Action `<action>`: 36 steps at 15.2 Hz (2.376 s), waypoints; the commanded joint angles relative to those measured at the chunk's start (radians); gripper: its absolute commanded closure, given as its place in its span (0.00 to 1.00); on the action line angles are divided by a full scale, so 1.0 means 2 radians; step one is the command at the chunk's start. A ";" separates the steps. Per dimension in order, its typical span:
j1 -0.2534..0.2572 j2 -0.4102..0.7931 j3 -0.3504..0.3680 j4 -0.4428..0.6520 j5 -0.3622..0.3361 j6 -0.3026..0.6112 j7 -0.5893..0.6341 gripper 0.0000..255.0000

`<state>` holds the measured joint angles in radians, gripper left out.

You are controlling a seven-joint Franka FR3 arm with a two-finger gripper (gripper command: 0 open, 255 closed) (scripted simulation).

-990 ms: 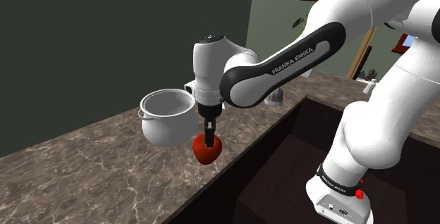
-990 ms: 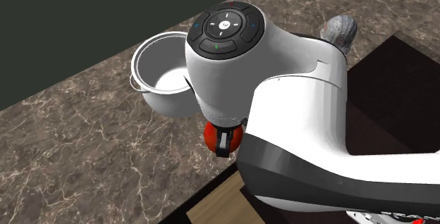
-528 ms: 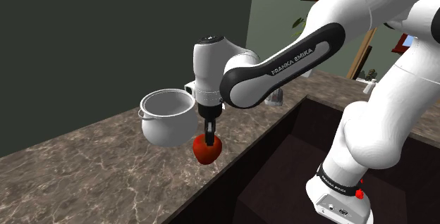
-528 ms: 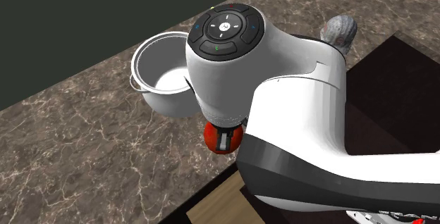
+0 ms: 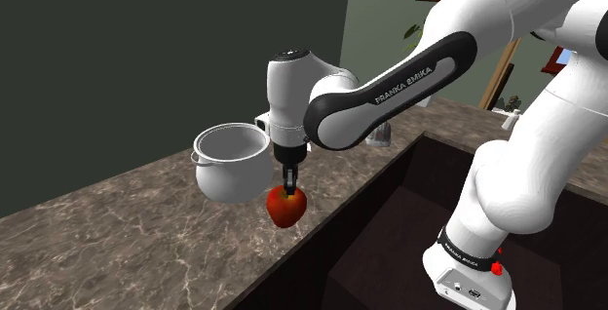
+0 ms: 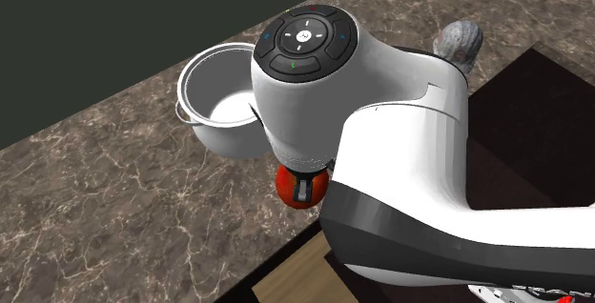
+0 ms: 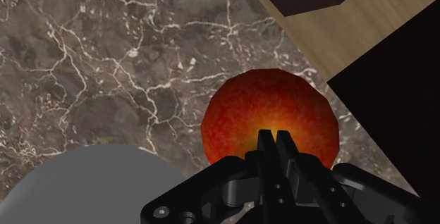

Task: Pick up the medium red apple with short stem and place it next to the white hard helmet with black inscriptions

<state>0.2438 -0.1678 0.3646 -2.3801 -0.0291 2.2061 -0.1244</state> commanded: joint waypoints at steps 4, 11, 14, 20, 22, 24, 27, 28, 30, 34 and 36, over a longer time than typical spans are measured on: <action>0.001 -0.011 -0.002 0.011 0.005 -0.021 -0.005 1.00; 0.002 -0.032 -0.006 0.039 0.013 -0.070 -0.014 1.00; 0.002 -0.040 -0.008 0.053 0.015 -0.091 -0.017 1.00; 0.002 -0.051 -0.011 0.084 0.018 -0.132 -0.023 1.00; 0.002 -0.054 -0.012 0.095 0.018 -0.145 -0.024 1.00; 0.002 -0.056 -0.013 0.106 0.019 -0.159 -0.025 1.00; 0.001 -0.059 -0.015 0.124 0.019 -0.179 -0.027 1.00; 0.001 -0.059 -0.015 0.130 0.019 -0.186 -0.028 1.00; 0.001 -0.060 -0.016 0.143 0.019 -0.199 -0.029 1.00; 0.000 -0.061 -0.017 0.169 0.019 -0.226 -0.030 1.00; 0.000 -0.060 -0.018 0.183 0.019 -0.239 -0.031 1.00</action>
<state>0.2440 -0.2915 0.3295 -2.0319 0.0097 1.7421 -0.1869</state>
